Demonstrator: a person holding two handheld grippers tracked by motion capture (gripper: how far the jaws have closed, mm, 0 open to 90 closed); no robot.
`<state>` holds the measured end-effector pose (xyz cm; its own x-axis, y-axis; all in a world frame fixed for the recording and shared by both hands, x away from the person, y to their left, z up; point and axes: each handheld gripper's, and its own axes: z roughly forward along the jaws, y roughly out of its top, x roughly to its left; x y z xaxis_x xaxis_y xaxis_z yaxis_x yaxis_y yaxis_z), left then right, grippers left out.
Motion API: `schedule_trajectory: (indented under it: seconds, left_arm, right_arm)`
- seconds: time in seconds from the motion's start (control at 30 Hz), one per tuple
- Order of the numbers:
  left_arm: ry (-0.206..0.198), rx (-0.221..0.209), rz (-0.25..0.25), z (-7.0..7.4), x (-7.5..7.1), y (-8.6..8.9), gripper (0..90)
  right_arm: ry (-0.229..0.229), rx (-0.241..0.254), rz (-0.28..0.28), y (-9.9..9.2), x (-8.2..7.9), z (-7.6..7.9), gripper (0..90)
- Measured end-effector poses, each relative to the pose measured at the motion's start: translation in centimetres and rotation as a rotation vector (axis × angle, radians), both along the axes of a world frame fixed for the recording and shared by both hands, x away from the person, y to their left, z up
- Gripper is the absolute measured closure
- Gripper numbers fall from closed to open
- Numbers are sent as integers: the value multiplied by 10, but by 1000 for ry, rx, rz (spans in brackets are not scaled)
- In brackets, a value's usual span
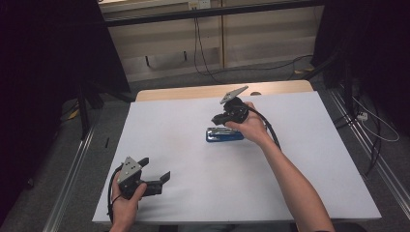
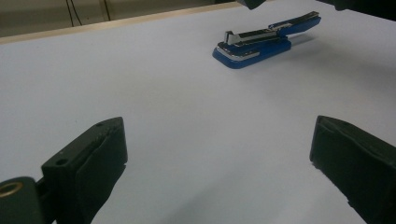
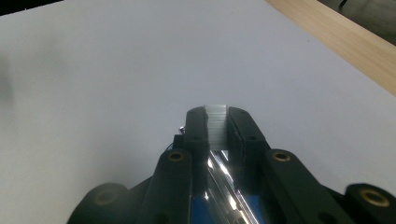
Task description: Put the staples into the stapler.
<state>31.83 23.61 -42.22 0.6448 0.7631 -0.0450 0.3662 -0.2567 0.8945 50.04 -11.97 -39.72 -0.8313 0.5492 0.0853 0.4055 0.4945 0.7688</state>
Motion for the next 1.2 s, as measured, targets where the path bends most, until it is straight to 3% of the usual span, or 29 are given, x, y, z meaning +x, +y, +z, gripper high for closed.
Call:
schedule_trajectory:
  seconds: [0.33, 0.4, 0.57, 0.77, 0.93, 1.2]
  left_arm:
    - [2, 1, -2, 0, 0, 0, 42]
    - [3, 0, -2, 0, 0, 0, 42]
    - [1, -1, -2, 0, 0, 0, 43]
    - [2, 2, -3, 0, 0, 0, 42]
    - [3, 0, -5, 0, 0, 0, 42]
    - [4, 3, -10, 0, 0, -1, 42]
  right_arm:
    - [-1, -17, 24, -4, 7, -10, 791]
    - [18, 0, 15, -4, 7, -11, 791]
    - [13, 4, 22, -2, 8, -8, 790]
    - [-8, -21, 59, 3, 10, -3, 791]
    - [14, -34, 64, 2, 12, -4, 790]
    - [6, -56, 107, 0, 14, -5, 791]
